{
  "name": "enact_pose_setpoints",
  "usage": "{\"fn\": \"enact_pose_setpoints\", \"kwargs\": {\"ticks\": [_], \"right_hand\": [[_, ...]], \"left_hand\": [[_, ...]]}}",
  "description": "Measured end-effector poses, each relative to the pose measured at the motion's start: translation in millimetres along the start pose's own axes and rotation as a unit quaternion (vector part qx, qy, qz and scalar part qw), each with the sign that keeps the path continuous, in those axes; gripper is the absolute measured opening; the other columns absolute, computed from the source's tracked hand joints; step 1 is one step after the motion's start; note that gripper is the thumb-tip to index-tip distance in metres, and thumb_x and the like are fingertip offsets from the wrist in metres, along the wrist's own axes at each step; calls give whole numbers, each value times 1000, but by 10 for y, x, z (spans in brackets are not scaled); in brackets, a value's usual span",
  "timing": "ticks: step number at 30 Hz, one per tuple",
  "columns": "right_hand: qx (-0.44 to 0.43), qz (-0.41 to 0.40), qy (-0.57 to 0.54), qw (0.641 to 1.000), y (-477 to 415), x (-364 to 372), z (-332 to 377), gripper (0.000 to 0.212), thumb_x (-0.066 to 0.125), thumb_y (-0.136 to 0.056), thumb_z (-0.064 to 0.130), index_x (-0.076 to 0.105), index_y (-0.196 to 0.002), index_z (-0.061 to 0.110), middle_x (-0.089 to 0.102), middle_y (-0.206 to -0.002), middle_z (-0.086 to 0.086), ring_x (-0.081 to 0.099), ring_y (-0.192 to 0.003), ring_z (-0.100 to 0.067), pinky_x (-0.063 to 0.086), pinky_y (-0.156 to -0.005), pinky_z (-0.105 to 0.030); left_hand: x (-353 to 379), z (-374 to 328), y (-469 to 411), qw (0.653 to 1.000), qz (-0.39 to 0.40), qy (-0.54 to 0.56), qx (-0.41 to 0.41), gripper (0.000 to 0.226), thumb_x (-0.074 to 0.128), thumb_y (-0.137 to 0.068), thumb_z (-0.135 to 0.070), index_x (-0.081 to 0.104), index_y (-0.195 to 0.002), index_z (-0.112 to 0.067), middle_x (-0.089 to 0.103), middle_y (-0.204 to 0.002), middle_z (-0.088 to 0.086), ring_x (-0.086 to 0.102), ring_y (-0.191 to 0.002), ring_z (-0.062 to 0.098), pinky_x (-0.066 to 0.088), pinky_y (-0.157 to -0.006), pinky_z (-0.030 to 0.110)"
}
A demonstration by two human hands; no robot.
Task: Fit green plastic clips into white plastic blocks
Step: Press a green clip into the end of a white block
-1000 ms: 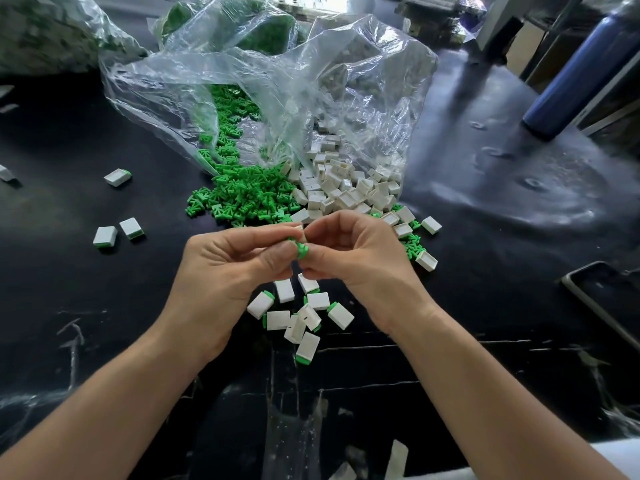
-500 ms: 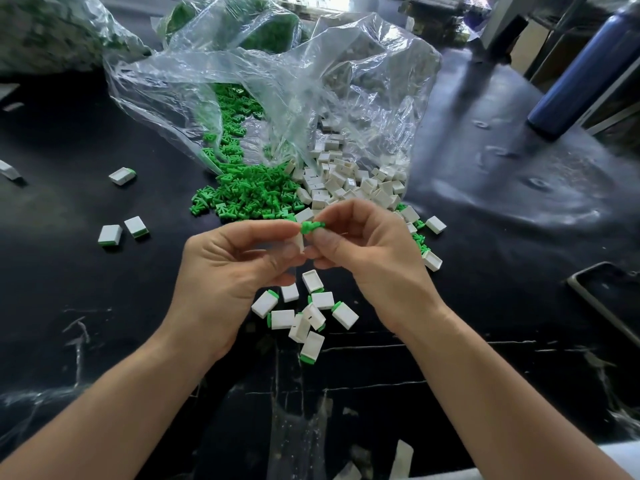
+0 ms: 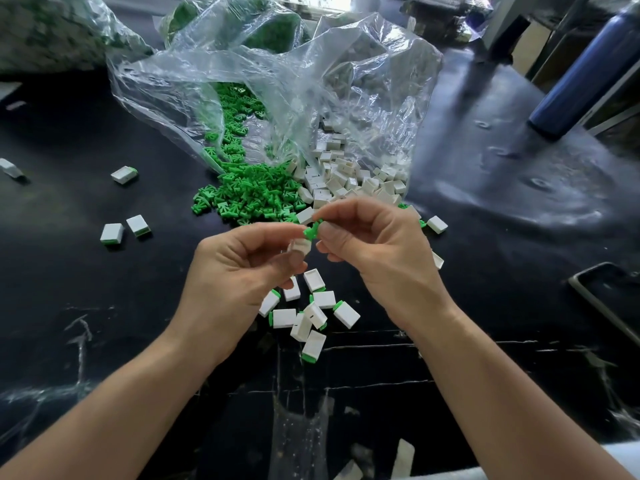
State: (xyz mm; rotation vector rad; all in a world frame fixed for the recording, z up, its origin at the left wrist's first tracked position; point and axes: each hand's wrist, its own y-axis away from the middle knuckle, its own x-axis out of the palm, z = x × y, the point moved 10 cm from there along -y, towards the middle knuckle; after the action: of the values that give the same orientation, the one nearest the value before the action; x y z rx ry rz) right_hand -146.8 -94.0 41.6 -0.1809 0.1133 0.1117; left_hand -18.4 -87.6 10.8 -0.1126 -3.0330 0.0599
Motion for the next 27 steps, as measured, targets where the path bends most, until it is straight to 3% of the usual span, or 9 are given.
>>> {"fn": "enact_pose_setpoints", "kwargs": {"ticks": [10, 19, 27], "right_hand": [[-10, -2, 52, 999, 9, 42, -13, 21, 66, -81, 4, 65, -79, 25, 67, -76, 5, 65, -68, -10, 51, -65, -20], [-30, -9, 111, 993, 11, 16, 23, 27, 68, -80, 4, 63, -77, 31, 67, -75, 6, 67, -69, -14, 57, -69, -35], [-42, -25, 145, 988, 20, 8, 18, 19, 69, -79, 5, 65, -77, 23, 66, -73, 9, 66, -68, -13, 57, -66, -37]], "left_hand": [[20, -38, 10, 1000, 8, 9, 3, 16, 64, -65, -10, 68, -80, -13, 71, -66, 1, 69, -63, 13, 53, -56, 18], [60, 3, 15, 1000, 21, -11, -10, 16, 66, -64, -12, 69, -80, -13, 71, -66, 2, 65, -59, 11, 52, -56, 17], [60, 9, 24, 1000, 26, -12, -7, 16, 66, -64, -14, 70, -80, -12, 71, -64, 4, 65, -56, 10, 51, -53, 16]]}}
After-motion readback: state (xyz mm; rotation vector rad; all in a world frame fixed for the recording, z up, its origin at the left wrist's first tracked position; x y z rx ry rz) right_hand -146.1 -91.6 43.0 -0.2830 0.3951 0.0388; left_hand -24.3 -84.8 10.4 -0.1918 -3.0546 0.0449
